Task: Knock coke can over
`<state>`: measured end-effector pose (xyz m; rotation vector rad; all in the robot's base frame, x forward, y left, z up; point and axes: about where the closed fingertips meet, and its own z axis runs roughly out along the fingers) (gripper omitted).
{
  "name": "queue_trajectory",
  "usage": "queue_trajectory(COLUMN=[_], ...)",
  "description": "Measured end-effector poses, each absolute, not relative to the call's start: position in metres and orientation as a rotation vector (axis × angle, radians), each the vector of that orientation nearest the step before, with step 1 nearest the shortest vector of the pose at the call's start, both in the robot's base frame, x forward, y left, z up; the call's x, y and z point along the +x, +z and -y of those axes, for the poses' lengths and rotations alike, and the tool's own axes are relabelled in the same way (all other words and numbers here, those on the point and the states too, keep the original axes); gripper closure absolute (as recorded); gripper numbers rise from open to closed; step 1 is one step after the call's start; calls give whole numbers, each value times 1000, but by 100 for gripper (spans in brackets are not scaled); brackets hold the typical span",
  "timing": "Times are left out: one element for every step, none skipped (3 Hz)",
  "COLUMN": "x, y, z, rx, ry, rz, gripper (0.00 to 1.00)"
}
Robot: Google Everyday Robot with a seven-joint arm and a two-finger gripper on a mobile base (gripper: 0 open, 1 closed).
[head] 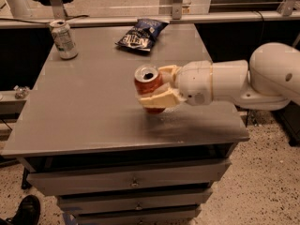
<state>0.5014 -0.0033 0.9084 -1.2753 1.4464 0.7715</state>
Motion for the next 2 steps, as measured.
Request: queue_trajectory(x=[531, 542], y=[934, 945], z=[24, 27], rx=[-1437, -1659], ry=[670, 538], rz=[-1484, -1537], gripper=[100, 100])
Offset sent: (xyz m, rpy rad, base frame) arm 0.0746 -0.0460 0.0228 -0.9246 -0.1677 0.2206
